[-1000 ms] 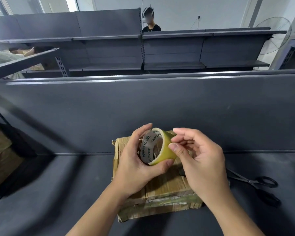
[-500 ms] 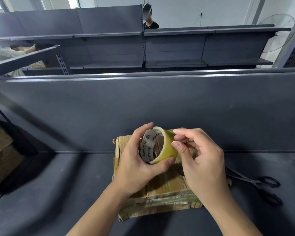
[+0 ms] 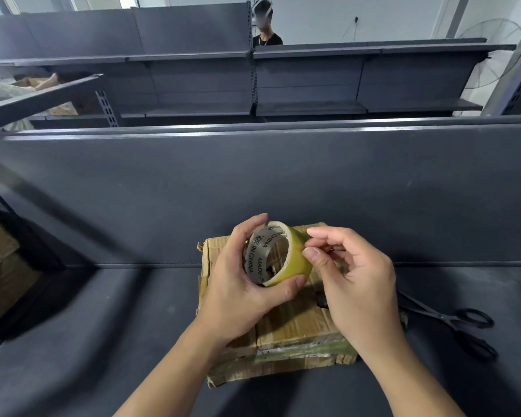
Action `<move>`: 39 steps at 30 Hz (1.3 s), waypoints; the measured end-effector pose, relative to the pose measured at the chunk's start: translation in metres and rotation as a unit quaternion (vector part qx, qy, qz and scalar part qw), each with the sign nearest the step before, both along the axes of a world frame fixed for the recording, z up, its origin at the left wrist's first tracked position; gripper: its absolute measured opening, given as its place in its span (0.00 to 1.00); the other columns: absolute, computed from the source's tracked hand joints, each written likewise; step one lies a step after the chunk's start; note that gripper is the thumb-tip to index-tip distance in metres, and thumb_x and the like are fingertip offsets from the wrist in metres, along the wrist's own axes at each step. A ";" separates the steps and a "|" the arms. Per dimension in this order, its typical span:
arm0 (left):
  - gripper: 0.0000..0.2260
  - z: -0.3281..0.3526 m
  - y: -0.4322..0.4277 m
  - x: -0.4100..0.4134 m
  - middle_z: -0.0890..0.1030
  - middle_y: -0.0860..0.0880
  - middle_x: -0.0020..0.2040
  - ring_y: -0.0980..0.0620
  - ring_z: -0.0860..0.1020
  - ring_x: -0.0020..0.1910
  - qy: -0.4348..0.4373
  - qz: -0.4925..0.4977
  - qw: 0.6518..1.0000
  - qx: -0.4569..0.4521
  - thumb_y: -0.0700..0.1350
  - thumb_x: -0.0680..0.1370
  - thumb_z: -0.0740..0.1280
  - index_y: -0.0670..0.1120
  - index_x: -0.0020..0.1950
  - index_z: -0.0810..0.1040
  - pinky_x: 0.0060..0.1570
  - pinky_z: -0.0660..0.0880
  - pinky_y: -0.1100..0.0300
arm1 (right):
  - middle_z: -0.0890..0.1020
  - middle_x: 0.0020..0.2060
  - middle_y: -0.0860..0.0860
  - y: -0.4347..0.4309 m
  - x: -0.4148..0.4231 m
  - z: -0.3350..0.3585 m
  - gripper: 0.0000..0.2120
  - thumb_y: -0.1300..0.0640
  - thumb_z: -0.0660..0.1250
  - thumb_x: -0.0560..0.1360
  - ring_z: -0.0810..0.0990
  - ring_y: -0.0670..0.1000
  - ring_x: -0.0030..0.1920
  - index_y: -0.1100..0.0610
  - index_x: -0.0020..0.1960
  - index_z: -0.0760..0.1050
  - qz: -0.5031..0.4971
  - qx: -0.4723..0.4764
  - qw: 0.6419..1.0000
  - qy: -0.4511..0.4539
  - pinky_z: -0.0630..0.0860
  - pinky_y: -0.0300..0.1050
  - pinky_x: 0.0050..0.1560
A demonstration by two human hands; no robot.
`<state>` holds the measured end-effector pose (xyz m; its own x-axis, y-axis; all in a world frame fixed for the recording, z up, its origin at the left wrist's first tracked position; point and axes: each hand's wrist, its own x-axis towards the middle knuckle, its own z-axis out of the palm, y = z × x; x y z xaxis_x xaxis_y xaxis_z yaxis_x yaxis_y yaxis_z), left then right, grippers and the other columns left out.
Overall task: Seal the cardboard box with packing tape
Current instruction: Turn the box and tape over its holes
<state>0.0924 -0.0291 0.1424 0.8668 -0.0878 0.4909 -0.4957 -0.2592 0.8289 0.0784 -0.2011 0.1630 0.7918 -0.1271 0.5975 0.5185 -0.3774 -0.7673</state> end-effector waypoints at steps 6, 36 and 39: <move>0.38 0.000 -0.002 0.000 0.81 0.59 0.60 0.55 0.81 0.61 -0.032 0.020 0.999 0.013 0.46 0.64 0.83 0.47 0.71 0.72 0.59 0.74 0.70 | 0.84 0.45 0.41 -0.001 0.005 0.000 0.10 0.66 0.70 0.77 0.83 0.44 0.51 0.52 0.50 0.82 0.021 -0.012 1.000 0.015 0.77 0.32 0.48; 0.39 0.000 -0.005 -0.004 0.79 0.51 0.62 0.50 0.78 0.63 -0.119 0.103 0.983 0.092 0.51 0.65 0.83 0.42 0.72 0.73 0.62 0.76 0.54 | 0.77 0.53 0.50 -0.002 0.017 -0.015 0.07 0.62 0.64 0.79 0.78 0.50 0.58 0.51 0.47 0.75 0.091 0.017 0.996 -0.012 0.72 0.37 0.57; 0.38 0.000 -0.004 -0.004 0.79 0.52 0.62 0.50 0.79 0.62 -0.102 0.093 0.987 0.084 0.55 0.66 0.81 0.44 0.72 0.72 0.62 0.76 0.52 | 0.74 0.49 0.50 0.000 0.016 -0.016 0.06 0.64 0.61 0.79 0.76 0.46 0.54 0.57 0.46 0.73 0.062 -0.046 0.997 -0.031 0.69 0.30 0.55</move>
